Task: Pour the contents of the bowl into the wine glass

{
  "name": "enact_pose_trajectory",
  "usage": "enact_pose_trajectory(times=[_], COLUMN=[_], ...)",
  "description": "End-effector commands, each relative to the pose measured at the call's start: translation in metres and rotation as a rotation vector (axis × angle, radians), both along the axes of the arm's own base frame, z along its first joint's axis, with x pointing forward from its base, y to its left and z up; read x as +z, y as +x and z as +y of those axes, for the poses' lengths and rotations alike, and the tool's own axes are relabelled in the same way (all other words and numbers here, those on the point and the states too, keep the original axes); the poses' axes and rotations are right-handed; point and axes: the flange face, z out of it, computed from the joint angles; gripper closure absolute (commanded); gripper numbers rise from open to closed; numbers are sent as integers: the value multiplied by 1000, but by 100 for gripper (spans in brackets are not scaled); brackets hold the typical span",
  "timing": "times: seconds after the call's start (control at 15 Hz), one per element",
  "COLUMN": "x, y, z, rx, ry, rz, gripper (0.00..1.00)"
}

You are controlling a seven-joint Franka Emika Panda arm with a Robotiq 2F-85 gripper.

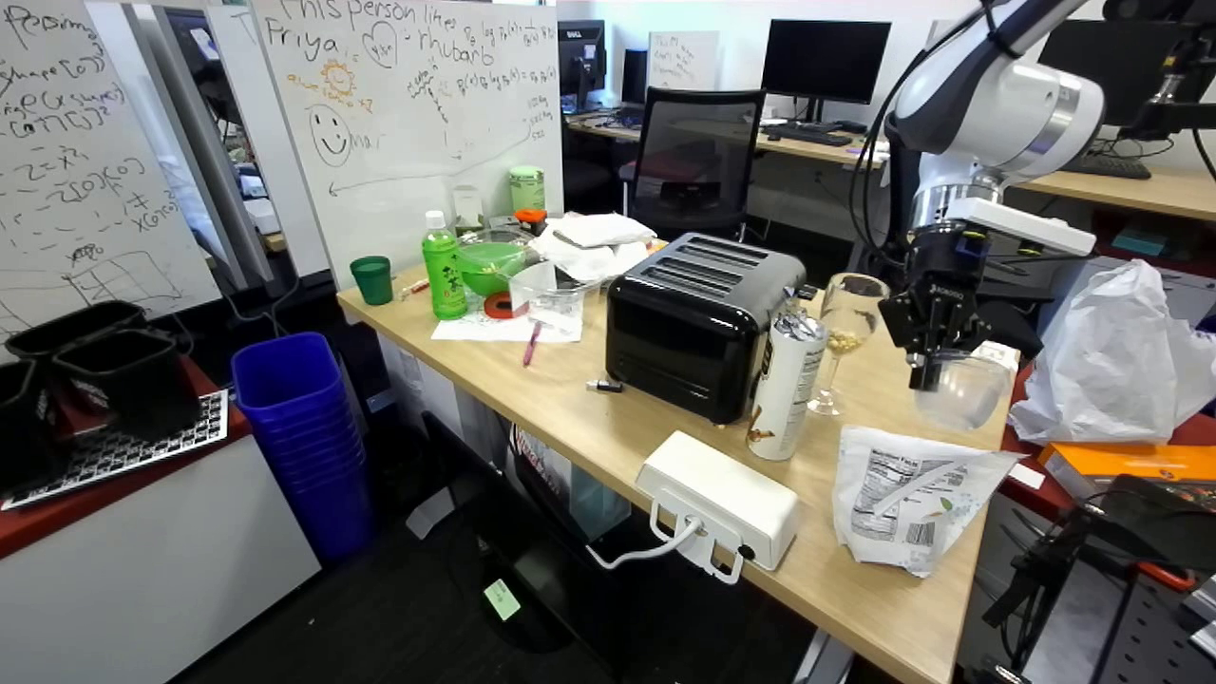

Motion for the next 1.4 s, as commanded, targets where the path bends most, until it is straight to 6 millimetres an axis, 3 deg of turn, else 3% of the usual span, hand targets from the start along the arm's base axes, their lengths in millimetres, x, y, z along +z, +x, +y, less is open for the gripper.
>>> enact_pose_trajectory(times=[0.0, 0.67, 1.33], x=[0, -33, -75], y=[0, -27, -28], z=[0, -45, -51], rx=[0, -156, -160], ry=[0, -185, -417], rz=[0, -33, -5], gripper=[98, 98, 98])
